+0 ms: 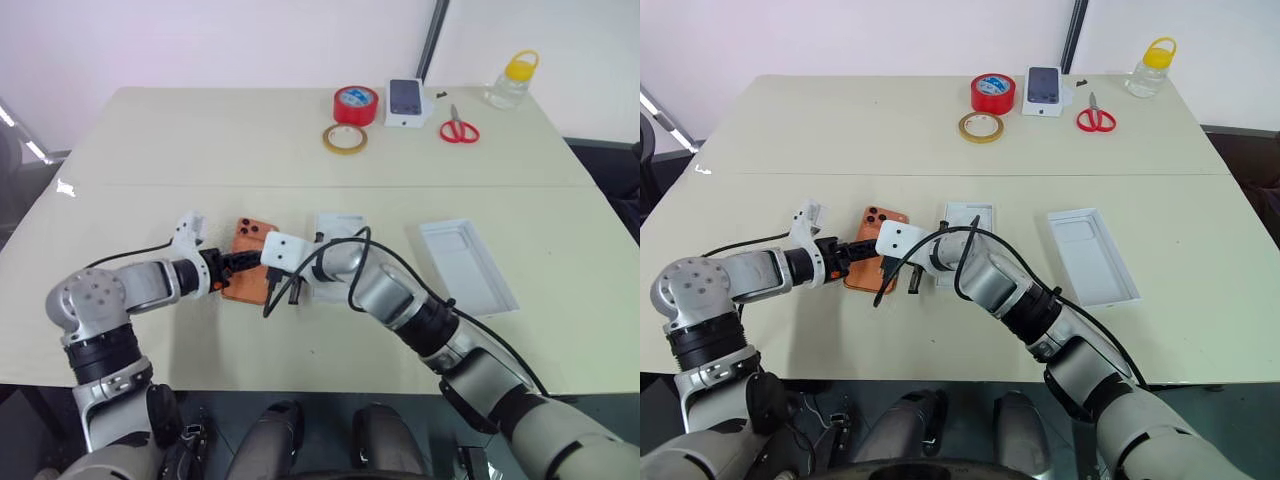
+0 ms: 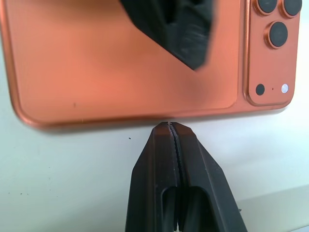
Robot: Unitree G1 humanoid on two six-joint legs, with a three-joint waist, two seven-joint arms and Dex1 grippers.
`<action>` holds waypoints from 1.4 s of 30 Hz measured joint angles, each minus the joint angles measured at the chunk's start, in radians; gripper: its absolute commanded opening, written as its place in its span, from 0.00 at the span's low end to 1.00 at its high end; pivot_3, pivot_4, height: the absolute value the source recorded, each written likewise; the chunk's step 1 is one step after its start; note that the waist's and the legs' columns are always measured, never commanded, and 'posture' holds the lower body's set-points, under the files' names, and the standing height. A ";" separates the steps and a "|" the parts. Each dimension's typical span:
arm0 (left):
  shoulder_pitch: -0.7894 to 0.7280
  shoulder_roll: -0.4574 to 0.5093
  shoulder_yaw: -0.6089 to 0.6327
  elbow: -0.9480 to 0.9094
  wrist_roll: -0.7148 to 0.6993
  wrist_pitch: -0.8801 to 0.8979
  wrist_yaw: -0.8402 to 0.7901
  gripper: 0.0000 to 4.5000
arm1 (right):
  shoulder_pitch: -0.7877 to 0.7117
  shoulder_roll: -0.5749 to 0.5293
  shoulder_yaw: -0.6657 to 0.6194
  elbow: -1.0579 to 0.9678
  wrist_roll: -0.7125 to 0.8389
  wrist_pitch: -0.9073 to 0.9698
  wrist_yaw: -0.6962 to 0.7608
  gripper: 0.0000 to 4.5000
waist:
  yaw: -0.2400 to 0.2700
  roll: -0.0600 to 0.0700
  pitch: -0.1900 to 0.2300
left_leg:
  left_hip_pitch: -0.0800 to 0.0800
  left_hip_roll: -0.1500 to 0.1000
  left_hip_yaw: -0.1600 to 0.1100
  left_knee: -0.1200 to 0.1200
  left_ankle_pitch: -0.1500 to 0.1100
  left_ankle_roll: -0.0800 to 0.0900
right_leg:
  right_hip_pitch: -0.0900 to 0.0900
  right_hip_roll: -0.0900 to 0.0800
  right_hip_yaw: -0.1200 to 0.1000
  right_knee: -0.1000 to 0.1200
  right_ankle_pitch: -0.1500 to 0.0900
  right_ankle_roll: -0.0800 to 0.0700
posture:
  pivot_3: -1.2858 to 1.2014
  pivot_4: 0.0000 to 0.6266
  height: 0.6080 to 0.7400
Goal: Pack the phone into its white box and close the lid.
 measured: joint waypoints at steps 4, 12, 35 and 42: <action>0.002 -0.019 0.021 0.010 -0.041 0.000 0.044 0.43 | 0.005 -0.005 -0.008 -0.013 0.002 0.010 0.006 0.00 | 0.001 0.000 0.000 | 0.000 0.000 0.000 0.000 0.000 0.000 | 0.000 0.000 0.000 0.000 0.000 0.000 | 0.52 0.24 1.00; 0.024 -0.068 0.097 0.017 -0.167 0.000 0.165 0.31 | 0.038 -0.062 -0.031 -0.095 0.005 0.056 0.024 0.00 | 0.000 0.000 0.000 | -0.001 0.000 0.000 0.000 0.000 0.000 | 0.000 0.000 0.000 0.000 0.000 0.000 | 0.52 0.24 1.00; -0.051 -0.197 -0.030 0.054 -0.662 -0.282 0.595 0.01 | 0.138 -0.442 -0.361 -0.367 0.149 0.023 0.160 0.00 | 0.024 -0.005 0.002 | -0.010 -0.001 0.004 0.004 0.000 0.001 | -0.004 -0.001 0.003 0.000 0.000 0.000 | 0.52 0.24 1.00; -0.051 -0.260 -0.233 0.088 -0.705 -0.376 0.635 0.01 | 0.199 -0.542 -0.431 -0.294 0.147 -0.024 0.147 0.00 | 0.021 -0.005 0.002 | -0.010 0.000 0.007 0.003 0.000 0.001 | -0.007 -0.001 0.005 0.002 0.000 0.000 | 0.52 0.24 1.00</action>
